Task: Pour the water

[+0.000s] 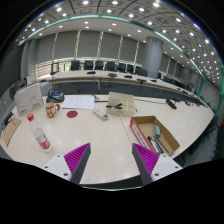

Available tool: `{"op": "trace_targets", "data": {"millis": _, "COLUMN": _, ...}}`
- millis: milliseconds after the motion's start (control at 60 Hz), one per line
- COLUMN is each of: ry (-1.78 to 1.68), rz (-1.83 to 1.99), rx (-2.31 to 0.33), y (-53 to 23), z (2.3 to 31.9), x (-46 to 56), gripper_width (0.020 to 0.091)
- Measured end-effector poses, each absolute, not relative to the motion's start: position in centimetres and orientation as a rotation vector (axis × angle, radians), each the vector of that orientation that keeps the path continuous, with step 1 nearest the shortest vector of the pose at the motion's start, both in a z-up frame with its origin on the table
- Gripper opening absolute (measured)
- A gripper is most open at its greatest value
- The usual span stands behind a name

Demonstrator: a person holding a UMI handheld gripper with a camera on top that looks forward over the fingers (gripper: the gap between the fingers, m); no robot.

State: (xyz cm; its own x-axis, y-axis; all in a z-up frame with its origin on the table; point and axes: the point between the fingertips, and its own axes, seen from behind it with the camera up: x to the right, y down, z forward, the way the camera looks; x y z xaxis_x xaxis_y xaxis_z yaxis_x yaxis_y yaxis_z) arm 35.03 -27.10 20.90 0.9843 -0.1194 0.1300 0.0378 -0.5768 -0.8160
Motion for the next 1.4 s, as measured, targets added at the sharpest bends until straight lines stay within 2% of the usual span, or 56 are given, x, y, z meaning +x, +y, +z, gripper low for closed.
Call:
{"op": "trace_targets", "data": {"millis": 217, "ry": -0.024, "rz": -0.113, "rx": -2.179, "y": -27.8, "z": 19.8, "x": 31.3, "gripper_width": 0.0862}}
{"op": "trace_targets", "data": {"millis": 550, "ry": -0.232, "rz": 0.075, "rx": -2.188, "y": -27.5, "z": 14.0, "x": 16.9, "gripper_width": 0.0858}}
{"op": "trace_targets", "data": {"millis": 650, "ry": -0.276, "rz": 0.103, "rx": -2.158, "y": -26.0, "z": 11.9, "x": 12.3, "gripper_width": 0.0862}}
{"op": "trace_targets", "data": {"millis": 900, "ry": -0.258, "rz": 0.101, "rx": -2.050, "y": -19.1, "z": 8.7, "x": 4.4, "gripper_width": 0.0850}}
{"op": "trace_targets", "data": {"millis": 1000, "ry": -0.224, "rz": 0.097, "rx": -2.018, "y": -16.2, "z": 7.4, "x": 2.9, "gripper_width": 0.0782}}
{"op": "trace_targets", "data": {"millis": 1100, "ry": -0.192, "rz": 0.033, "rx": -1.985, "y": -13.9, "z": 6.5, "x": 2.9, "gripper_width": 0.0639}}
{"op": "trace_targets", "data": {"millis": 1150, "ry": -0.182, "rz": 0.019, "rx": -1.972, "y": -13.3, "z": 6.2, "x": 2.7, "gripper_width": 0.0545}}
{"op": "trace_targets", "data": {"millis": 1250, "ry": -0.142, "rz": 0.032, "rx": -1.949, "y": -12.7, "z": 6.5, "x": 2.7, "gripper_width": 0.0483}}
{"op": "trace_targets", "data": {"millis": 1333, "ry": -0.114, "rz": -0.012, "rx": -1.952, "y": -12.5, "z": 6.6, "x": 3.3, "gripper_width": 0.0388}}
{"op": "trace_targets", "data": {"millis": 1400, "ry": -0.144, "rz": -0.050, "rx": -1.943, "y": -12.6, "z": 7.3, "x": 3.4, "gripper_width": 0.0358}}
